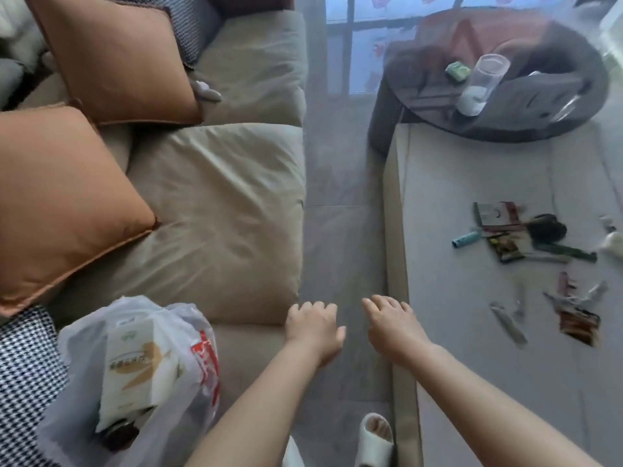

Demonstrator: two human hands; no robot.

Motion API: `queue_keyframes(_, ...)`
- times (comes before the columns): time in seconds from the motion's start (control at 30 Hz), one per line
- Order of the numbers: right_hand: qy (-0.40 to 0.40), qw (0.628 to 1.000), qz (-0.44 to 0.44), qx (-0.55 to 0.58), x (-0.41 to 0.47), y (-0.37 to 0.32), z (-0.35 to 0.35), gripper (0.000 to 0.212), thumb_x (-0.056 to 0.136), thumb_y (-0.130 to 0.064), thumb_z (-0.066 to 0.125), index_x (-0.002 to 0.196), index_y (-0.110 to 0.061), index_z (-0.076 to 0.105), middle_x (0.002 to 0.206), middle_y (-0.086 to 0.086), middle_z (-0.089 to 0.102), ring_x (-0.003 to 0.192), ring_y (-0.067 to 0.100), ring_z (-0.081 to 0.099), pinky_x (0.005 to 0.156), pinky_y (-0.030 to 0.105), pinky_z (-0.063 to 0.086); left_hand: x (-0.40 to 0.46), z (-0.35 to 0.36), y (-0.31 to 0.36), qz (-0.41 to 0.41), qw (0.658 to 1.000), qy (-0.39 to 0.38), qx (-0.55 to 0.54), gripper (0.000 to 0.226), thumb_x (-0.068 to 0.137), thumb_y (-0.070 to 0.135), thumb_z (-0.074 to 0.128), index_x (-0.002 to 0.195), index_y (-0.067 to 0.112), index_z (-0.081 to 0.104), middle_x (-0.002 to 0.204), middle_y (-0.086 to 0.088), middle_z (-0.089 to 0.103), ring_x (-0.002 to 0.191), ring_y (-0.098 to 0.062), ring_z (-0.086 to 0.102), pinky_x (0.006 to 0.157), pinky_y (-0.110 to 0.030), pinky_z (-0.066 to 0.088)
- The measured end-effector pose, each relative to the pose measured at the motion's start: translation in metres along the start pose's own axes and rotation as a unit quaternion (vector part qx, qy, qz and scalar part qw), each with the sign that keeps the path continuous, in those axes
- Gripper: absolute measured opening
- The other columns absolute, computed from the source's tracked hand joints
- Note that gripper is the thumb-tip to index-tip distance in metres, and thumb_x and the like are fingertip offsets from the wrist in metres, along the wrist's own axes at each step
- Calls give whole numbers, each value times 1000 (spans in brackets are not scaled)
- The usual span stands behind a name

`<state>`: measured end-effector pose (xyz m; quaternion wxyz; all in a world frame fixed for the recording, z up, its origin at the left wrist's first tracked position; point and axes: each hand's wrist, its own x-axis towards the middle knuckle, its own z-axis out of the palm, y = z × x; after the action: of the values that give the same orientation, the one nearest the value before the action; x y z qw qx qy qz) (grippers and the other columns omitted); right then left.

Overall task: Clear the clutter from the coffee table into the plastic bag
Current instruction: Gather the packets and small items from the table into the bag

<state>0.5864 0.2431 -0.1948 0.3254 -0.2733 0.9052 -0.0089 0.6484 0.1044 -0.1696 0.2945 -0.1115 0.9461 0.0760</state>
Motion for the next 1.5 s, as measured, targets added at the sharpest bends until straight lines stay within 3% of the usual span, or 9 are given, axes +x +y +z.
queue_keyframes(0.6,3,966,225,130,-85,250,52,57,97,-34,44,147,-14,24,146,8,38,137,27,32,112,42,28,69,27,257,191,974,-79,90,46,91,45,45,130,21,50,131,-5,55,123,-27,50,99,-38,36)
queue_keyframes(1.1,20,907,340,247,-65,340,88,50,96,-36,48,139,-15,35,143,5,41,134,25,36,107,38,33,180,53,357,274,945,-108,139,48,94,40,52,136,18,44,132,-7,49,124,-29,46,97,-38,39)
queue_keyframes(1.27,26,888,353,295,-10,357,109,46,94,-33,51,135,-15,42,140,6,43,131,27,38,104,37,35,243,73,381,329,926,-101,154,42,96,22,48,137,22,44,134,-7,46,125,-29,43,95,-38,41)
queue_keyframes(1.5,84,869,380,305,48,362,142,34,96,-16,46,129,-16,46,131,6,47,124,27,39,98,35,37,303,107,400,416,880,-83,214,53,89,3,53,137,24,46,145,-4,33,135,-27,29,96,-38,42)
